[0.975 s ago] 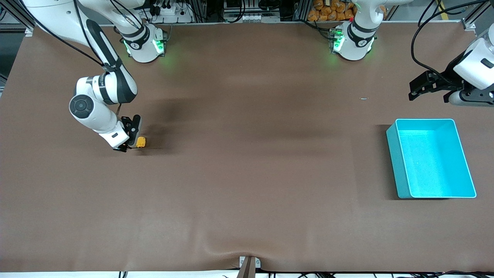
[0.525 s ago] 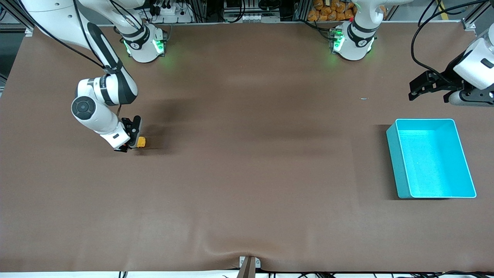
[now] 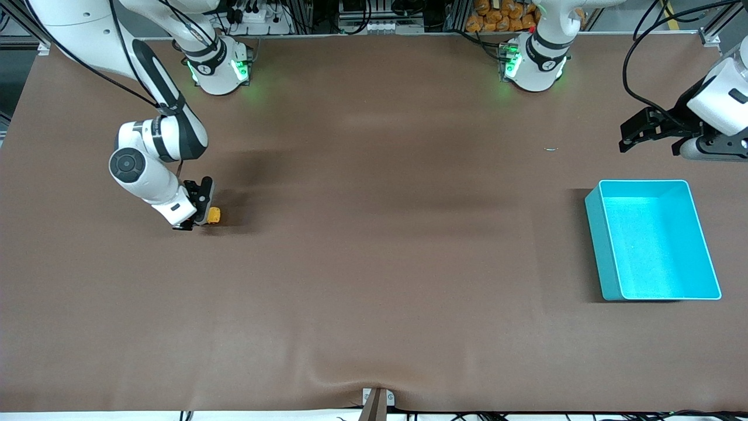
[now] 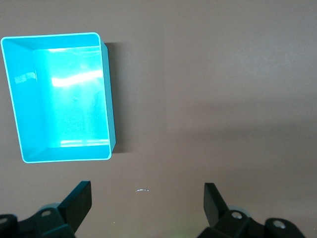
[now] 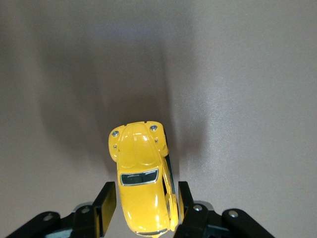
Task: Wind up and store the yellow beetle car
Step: 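Close the right gripper around the yellow car on the table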
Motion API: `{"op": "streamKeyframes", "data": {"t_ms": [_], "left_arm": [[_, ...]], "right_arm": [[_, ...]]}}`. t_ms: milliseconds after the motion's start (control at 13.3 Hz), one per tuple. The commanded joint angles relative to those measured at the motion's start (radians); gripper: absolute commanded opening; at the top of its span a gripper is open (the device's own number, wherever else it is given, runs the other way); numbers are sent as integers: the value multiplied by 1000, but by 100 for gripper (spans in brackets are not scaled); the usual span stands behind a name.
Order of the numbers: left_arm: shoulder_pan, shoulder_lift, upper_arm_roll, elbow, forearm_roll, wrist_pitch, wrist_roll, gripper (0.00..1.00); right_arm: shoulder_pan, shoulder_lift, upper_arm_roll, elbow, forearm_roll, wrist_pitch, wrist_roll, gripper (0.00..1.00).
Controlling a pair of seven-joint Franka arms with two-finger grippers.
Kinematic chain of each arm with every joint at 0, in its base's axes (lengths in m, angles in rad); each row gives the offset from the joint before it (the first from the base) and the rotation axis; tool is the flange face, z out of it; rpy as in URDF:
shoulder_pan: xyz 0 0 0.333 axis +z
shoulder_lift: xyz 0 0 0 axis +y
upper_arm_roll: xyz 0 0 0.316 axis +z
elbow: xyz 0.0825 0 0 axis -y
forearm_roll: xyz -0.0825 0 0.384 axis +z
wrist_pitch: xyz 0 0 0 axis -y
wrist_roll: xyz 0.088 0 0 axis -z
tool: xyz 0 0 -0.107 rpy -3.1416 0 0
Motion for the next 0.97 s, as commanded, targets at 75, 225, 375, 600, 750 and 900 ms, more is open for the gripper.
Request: {"op": "streamKeyframes", "data": {"t_ms": [75,225,375,600,750,900], "left_arm": [[7,0,-1,5,-14,-5,20,100],[7,0,-1,5,-14,-5,20,100],[7,0,-1,5,-14,-5,20,100],[7,0,-1,5,-14,-5,21,100],[7,0,-1,5,-14,-5,20,100],[7,0,-1,5,-14,-5,20,100]], "right_arm": [[-12,10,7,-7,-42,18,-15,28],[-12,9,7,-7,-42,15,-17,24],[-10,10,7,-7,-42,12,-18,16],[-12,24,7,-4,-42,14,-30,14],[-16,32,5,-1,-42,14,-40,14],[-21,50,5,9,-42,9,-50,14]]}}
